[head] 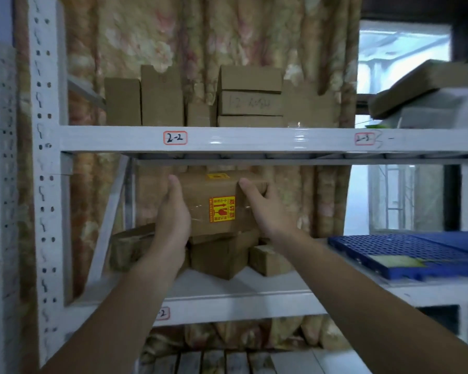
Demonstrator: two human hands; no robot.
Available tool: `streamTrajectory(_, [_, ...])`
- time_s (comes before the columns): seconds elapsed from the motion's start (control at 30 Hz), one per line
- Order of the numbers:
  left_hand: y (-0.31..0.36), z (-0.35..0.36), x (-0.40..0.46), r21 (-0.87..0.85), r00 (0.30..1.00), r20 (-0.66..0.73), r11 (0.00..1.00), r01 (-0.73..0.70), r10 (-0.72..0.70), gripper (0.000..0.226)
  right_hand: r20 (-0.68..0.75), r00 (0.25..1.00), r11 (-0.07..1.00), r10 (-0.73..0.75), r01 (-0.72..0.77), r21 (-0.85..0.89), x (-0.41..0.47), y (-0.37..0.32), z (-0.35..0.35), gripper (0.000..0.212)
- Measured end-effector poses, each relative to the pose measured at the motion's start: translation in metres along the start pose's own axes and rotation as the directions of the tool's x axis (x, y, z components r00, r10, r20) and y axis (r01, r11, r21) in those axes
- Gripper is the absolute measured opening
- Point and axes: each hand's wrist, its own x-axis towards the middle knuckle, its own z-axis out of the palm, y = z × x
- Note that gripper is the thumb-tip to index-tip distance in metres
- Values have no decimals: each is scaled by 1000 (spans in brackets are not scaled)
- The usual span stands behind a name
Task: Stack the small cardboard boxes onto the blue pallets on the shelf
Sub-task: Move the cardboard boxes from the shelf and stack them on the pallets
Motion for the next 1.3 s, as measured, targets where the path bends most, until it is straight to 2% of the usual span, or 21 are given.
streamTrajectory(0.07, [-7,27,-23,-21,998,55,999,30,-29,80,-31,999,1000,31,-31,4,-18,5,-37,62])
streamTrajectory(0.13, [-15,57,-45,-55,993,69,993,105,-101,81,-94,994,998,53,-56,-32,-33,11,-79,66])
streamTrajectory(0.2, [-21,89,-71,-73,980,109,982,174,-166,64,-146,986,993,77,-89,-77,-47,17,-121,67])
streamTrajectory(0.3, [-28,137,-109,-69,947,210,962,262,-243,64,-192,971,986,140,-155,-62,-69,30,-179,71])
streamTrajectory(0.37, [-31,168,-130,-82,928,260,951,298,-268,58,-237,958,981,161,-182,-70,-82,35,-216,59])
streamTrajectory(0.43, [-35,200,-148,-88,918,296,949,303,-265,42,-286,941,978,180,-202,-48,-90,41,-252,47])
streamTrajectory(0.47, [-36,216,-157,-82,904,331,946,312,-270,43,-311,931,977,190,-212,-38,-92,44,-269,46])
streamTrajectory(0.6, [-63,283,-169,-76,846,465,940,333,-262,77,-400,889,966,224,-256,-26,-95,59,-329,58])
streamTrajectory(0.7, [-73,329,-173,-42,819,480,924,379,-314,91,-473,849,965,234,-263,6,-87,73,-367,63])
streamTrajectory(0.8, [-65,361,-180,35,763,579,944,329,-287,53,-549,802,964,236,-266,25,-77,88,-400,61])
streamTrajectory(0.83, [-68,374,-178,68,742,605,947,313,-289,46,-572,786,963,233,-270,22,-74,91,-410,61])
streamTrajectory(0.93, [-72,409,-177,122,712,665,973,196,-227,42,-636,735,958,235,-284,25,-63,103,-439,69])
streamTrajectory(1.0, [-74,430,-178,118,681,703,978,172,-205,44,-667,711,958,222,-288,12,-57,109,-459,69])
streamTrajectory(1.07, [-77,452,-178,109,685,703,981,162,-191,38,-691,689,957,220,-290,16,-50,114,-481,65])
streamTrajectory(1.2, [-83,493,-182,103,678,712,982,157,-183,29,-693,683,960,232,-276,49,-36,127,-529,45])
streamTrajectory(1.3, [-92,522,-184,82,671,722,984,157,-167,25,-680,692,959,243,-276,61,-27,138,-563,45])
